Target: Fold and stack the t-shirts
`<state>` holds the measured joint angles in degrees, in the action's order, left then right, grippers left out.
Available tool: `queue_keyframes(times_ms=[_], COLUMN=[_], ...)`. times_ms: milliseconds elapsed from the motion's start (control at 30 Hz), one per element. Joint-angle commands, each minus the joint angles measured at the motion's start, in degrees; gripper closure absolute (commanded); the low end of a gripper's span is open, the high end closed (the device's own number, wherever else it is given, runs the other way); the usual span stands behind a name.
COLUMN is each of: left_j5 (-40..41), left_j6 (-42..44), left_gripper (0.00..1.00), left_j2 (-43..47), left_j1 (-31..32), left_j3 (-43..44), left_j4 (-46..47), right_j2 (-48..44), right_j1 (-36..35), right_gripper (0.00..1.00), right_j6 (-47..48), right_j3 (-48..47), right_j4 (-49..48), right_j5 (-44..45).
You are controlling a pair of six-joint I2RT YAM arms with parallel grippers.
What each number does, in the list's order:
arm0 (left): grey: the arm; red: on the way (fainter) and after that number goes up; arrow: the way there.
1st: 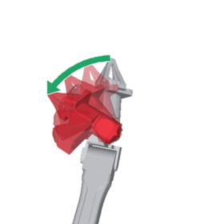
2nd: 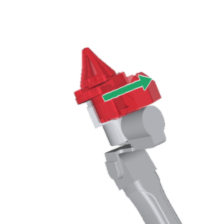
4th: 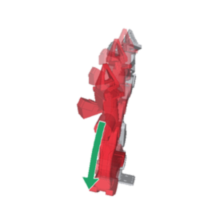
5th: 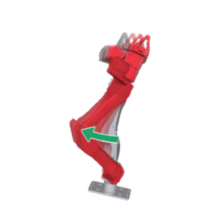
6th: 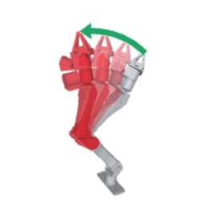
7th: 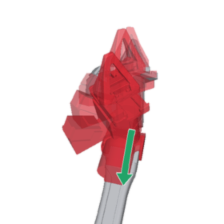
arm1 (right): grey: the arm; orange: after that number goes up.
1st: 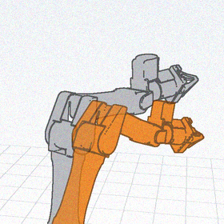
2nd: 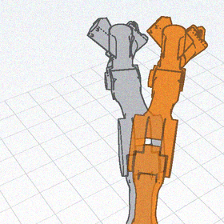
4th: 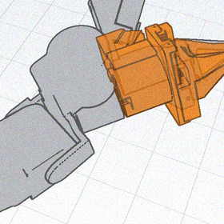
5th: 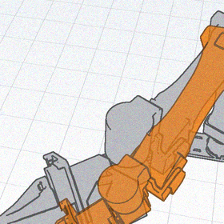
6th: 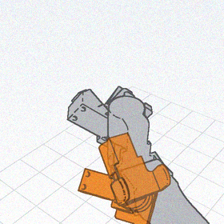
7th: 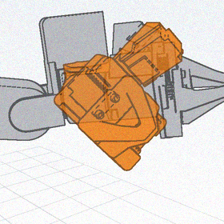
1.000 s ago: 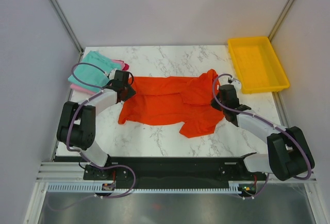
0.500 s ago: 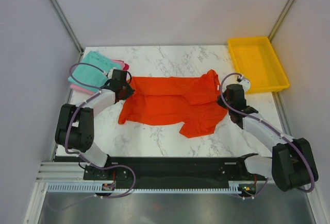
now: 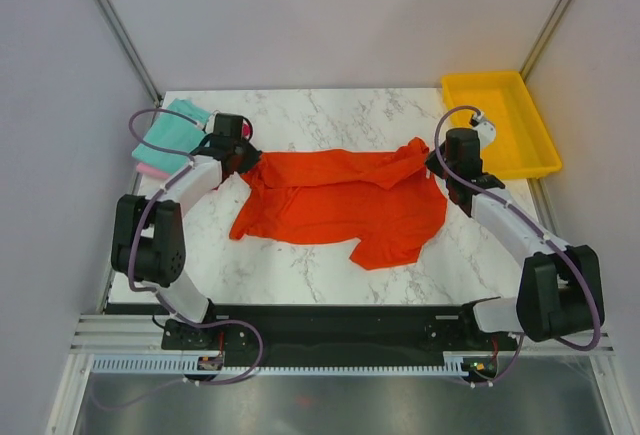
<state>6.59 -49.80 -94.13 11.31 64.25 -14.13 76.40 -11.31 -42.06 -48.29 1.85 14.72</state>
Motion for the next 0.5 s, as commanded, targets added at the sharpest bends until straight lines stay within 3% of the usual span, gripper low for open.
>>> queue_keyframes(times_ms=[0, 367, 467], left_j5=[-1.58, -4.39, -4.74], left_j6=[-3.28, -9.43, -12.76], left_gripper=[0.98, 0.98, 0.98], left_j2=[-4.21, -13.01, -17.92], left_j1=[-0.94, -6.04, -5.95], left_j3=[4.73, 14.67, 21.85], left_j4=[-2.66, 0.85, 3.75], right_j2=[2.26, 18.24, 25.01], right_j1=[1.03, 4.27, 5.16], right_gripper=[1.00, 1.00, 1.00], right_j6=[-2.14, -6.10, -7.50], right_j3=[-6.62, -25.15, -32.53], right_j4=[0.53, -1.40, -4.91], right_j5=[0.39, 0.66, 1.01])
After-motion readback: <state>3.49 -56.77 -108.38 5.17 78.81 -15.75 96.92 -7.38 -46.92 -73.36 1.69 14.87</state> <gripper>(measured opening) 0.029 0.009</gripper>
